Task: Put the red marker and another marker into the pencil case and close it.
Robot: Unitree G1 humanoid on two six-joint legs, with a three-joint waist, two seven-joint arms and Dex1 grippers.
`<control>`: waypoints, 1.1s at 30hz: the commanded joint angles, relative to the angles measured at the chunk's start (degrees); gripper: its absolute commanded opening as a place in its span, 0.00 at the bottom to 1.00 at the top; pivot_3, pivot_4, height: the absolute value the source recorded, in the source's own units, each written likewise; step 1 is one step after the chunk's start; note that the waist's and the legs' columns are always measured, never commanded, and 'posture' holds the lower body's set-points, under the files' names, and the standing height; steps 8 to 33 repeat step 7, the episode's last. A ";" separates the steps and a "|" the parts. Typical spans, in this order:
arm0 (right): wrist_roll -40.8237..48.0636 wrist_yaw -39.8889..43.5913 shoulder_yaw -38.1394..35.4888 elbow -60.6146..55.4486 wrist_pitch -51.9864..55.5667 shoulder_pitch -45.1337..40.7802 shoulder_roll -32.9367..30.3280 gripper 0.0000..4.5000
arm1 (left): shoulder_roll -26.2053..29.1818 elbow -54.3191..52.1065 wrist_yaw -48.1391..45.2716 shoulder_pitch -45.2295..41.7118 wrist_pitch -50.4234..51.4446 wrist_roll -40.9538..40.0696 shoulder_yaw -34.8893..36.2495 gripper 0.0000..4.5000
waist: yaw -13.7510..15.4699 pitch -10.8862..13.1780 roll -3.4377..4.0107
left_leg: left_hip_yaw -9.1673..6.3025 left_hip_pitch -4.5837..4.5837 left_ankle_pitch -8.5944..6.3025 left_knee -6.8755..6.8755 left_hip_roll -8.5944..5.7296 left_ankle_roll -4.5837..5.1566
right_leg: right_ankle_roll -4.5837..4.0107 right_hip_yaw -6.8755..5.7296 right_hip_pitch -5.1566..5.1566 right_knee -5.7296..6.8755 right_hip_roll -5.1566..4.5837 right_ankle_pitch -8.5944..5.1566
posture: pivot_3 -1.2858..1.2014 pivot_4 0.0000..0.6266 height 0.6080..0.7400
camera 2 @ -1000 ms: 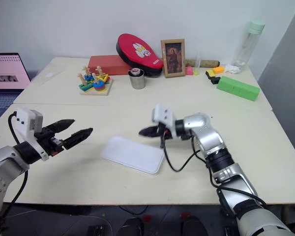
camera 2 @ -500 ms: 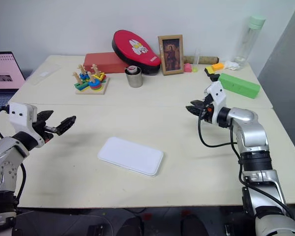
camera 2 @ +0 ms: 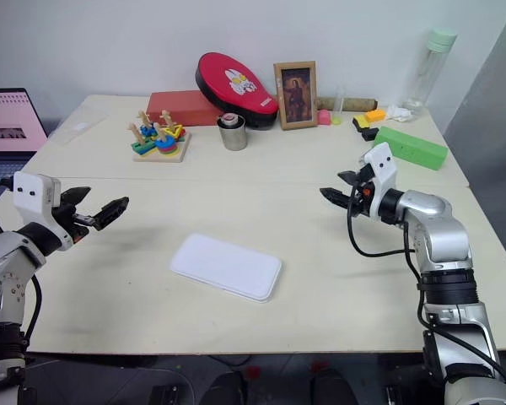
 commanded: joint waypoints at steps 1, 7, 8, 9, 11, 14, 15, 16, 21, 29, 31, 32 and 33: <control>1.26 0.12 -0.57 -2.06 -0.51 -0.18 -0.84 0.97 | 1.16 -2.51 0.00 -0.16 0.52 -0.19 1.57 1.00 | -0.01 0.00 0.00 | 0.00 0.00 0.00 0.00 0.00 0.00 | 0.00 0.00 0.00 0.00 0.00 0.00 | 0.52 0.24 1.00; 1.44 0.33 -0.77 -2.27 -0.71 0.31 -1.17 0.99 | 0.36 -3.38 0.31 0.37 1.05 -0.45 1.79 1.00 | -0.01 0.00 0.00 | 0.00 0.01 0.00 0.01 0.00 0.00 | 0.00 0.00 0.00 0.01 0.00 0.00 | 0.52 0.24 1.00; 1.44 0.33 -0.77 -2.27 -0.71 0.31 -1.17 0.99 | 0.36 -3.38 0.31 0.37 1.05 -0.45 1.79 1.00 | -0.01 0.00 0.00 | 0.00 0.01 0.00 0.01 0.00 0.00 | 0.00 0.00 0.00 0.01 0.00 0.00 | 0.52 0.24 1.00; 1.44 0.33 -0.77 -2.27 -0.71 0.31 -1.17 0.99 | 0.36 -3.38 0.31 0.37 1.05 -0.45 1.79 1.00 | -0.01 0.00 0.00 | 0.00 0.01 0.00 0.01 0.00 0.00 | 0.00 0.00 0.00 0.01 0.00 0.00 | 0.52 0.24 1.00; 1.44 0.33 -0.77 -2.27 -0.71 0.31 -1.17 0.99 | 0.36 -3.38 0.31 0.37 1.05 -0.45 1.79 1.00 | -0.01 0.00 0.00 | 0.00 0.01 0.00 0.01 0.00 0.00 | 0.00 0.00 0.00 0.01 0.00 0.00 | 0.52 0.24 1.00; 1.44 0.33 -0.77 -2.27 -0.71 0.31 -1.17 0.99 | 0.36 -3.38 0.31 0.37 1.05 -0.45 1.79 1.00 | -0.01 0.00 0.00 | 0.00 0.01 0.00 0.01 0.00 0.00 | 0.00 0.00 0.00 0.01 0.00 0.00 | 0.52 0.24 1.00; 1.44 0.33 -0.77 -2.27 -0.71 0.31 -1.17 0.99 | 0.36 -3.38 0.31 0.37 1.05 -0.45 1.79 1.00 | -0.01 0.00 0.00 | 0.00 0.01 0.00 0.01 0.00 0.00 | 0.00 0.00 0.00 0.01 0.00 0.00 | 0.52 0.24 1.00; 1.44 0.33 -0.77 -2.27 -0.71 0.31 -1.17 0.99 | 0.36 -3.38 0.31 0.37 1.05 -0.45 1.79 1.00 | -0.01 0.00 0.00 | 0.00 0.01 0.00 0.01 0.00 0.00 | 0.00 0.00 0.00 0.01 0.00 0.00 | 0.52 0.24 1.00; 1.44 0.33 -0.77 -2.27 -0.71 0.31 -1.17 0.99 | 0.36 -3.38 0.31 0.37 1.05 -0.45 1.79 1.00 | -0.01 0.00 0.00 | 0.00 0.01 0.00 0.01 0.00 0.00 | 0.00 0.00 0.00 0.01 0.00 0.00 | 0.52 0.24 1.00; 1.44 0.33 -0.77 -2.27 -0.71 0.31 -1.17 0.99 | 0.36 -3.38 0.31 0.37 1.05 -0.45 1.79 1.00 | -0.01 0.00 0.00 | 0.00 0.01 0.00 0.01 0.00 0.00 | 0.00 0.00 0.00 0.01 0.00 0.00 | 0.52 0.24 1.00; 1.44 0.33 -0.77 -2.27 -0.71 0.31 -1.17 0.99 | 0.36 -3.38 0.31 0.37 1.05 -0.45 1.79 1.00 | -0.01 0.00 0.00 | 0.00 0.01 0.00 0.01 0.00 0.00 | 0.00 0.00 0.00 0.01 0.00 0.00 | 0.52 0.24 1.00; 1.44 0.33 -0.77 -2.27 -0.71 0.31 -1.17 0.99 | 0.36 -3.38 0.31 0.37 1.05 -0.45 1.79 1.00 | -0.01 0.00 0.00 | 0.00 0.01 0.00 0.01 0.00 0.00 | 0.00 0.00 0.00 0.01 0.00 0.00 | 0.52 0.24 1.00; 1.44 0.33 -0.77 -2.27 -0.71 0.31 -1.17 0.99 | 0.36 -3.38 0.31 0.37 1.05 -0.45 1.79 1.00 | -0.01 0.00 0.00 | 0.00 0.01 0.00 0.01 0.00 0.00 | 0.00 0.00 0.00 0.01 0.00 0.00 | 0.52 0.24 1.00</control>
